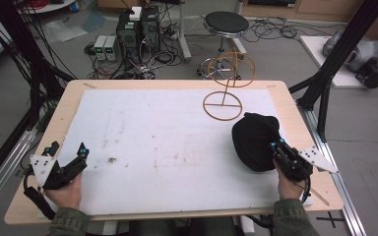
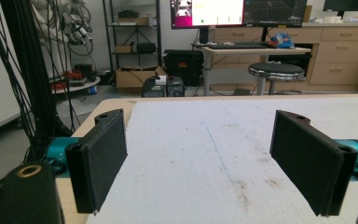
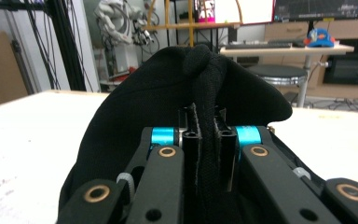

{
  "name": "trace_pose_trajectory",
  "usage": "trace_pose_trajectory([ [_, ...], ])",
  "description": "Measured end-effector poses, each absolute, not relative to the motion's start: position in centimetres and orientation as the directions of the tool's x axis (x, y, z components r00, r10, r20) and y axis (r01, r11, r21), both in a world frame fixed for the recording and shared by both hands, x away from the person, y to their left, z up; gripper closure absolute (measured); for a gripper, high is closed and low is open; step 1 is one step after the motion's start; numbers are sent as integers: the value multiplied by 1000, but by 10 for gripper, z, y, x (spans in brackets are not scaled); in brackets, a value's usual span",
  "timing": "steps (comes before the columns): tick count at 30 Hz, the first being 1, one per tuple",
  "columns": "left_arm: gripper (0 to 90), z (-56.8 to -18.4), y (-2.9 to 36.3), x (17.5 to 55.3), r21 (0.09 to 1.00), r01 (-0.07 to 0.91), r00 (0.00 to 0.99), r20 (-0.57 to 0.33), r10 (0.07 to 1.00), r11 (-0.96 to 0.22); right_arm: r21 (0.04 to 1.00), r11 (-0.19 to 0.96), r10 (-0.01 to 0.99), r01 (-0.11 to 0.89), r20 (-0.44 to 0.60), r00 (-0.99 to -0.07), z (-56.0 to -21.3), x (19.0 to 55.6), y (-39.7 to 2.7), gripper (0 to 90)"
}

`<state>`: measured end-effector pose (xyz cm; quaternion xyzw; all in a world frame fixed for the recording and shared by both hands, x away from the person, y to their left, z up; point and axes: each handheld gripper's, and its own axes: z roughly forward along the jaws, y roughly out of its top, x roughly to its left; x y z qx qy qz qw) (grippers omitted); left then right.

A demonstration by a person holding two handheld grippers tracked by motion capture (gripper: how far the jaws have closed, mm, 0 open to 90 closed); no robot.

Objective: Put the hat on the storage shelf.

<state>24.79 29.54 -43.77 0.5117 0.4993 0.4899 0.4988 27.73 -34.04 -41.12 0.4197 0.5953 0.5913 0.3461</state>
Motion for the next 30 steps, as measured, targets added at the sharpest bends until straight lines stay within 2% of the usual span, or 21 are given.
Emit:
trace_pose_trajectory([
  [10, 188, -436, 298, 241, 1000, 15, 14, 0, 1000, -1, 998, -65, 902, 16, 65, -426, -392, 277, -336, 856],
  [19, 188, -435, 293, 243, 1000, 13, 22, 13, 1000, -14, 996, -89, 897, -2, 79, -434, -382, 285, -333, 855],
  [30, 187, -435, 293, 242, 1000, 9, 32, 11, 999, -11, 992, -115, 892, -50, 81, -445, -336, 306, -331, 855],
])
